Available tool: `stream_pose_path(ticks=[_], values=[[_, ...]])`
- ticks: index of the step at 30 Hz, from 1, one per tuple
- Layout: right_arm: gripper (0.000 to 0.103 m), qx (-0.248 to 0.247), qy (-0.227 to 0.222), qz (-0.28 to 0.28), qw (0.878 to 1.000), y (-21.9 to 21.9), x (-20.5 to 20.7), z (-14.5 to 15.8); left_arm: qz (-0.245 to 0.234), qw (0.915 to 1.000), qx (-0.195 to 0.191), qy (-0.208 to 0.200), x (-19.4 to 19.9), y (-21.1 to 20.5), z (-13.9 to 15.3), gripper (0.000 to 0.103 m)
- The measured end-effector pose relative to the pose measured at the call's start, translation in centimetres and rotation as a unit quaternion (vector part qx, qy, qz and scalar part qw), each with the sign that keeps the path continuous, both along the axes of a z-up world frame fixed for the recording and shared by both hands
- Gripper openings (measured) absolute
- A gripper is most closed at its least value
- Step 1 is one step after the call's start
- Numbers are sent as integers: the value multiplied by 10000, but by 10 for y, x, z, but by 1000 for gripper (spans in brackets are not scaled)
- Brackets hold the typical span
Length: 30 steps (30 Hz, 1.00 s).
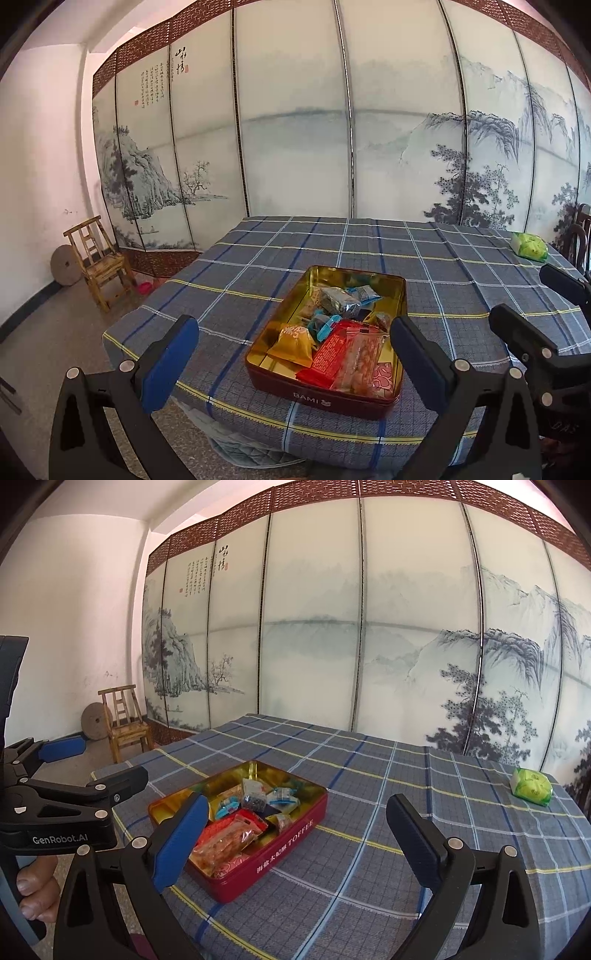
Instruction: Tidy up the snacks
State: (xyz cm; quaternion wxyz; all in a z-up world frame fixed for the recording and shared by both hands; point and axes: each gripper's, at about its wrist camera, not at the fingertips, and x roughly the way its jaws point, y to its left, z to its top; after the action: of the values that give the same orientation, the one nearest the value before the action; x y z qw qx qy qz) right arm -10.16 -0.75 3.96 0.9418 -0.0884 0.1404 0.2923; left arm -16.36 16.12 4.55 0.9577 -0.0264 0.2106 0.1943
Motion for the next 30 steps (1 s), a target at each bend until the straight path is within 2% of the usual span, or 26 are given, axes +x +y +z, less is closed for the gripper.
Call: stream_pose_path(ticks=[30], values=[[98,5,5,12,10000,1,-1,-1,75,10000,-31,50,0,5,-6,103]])
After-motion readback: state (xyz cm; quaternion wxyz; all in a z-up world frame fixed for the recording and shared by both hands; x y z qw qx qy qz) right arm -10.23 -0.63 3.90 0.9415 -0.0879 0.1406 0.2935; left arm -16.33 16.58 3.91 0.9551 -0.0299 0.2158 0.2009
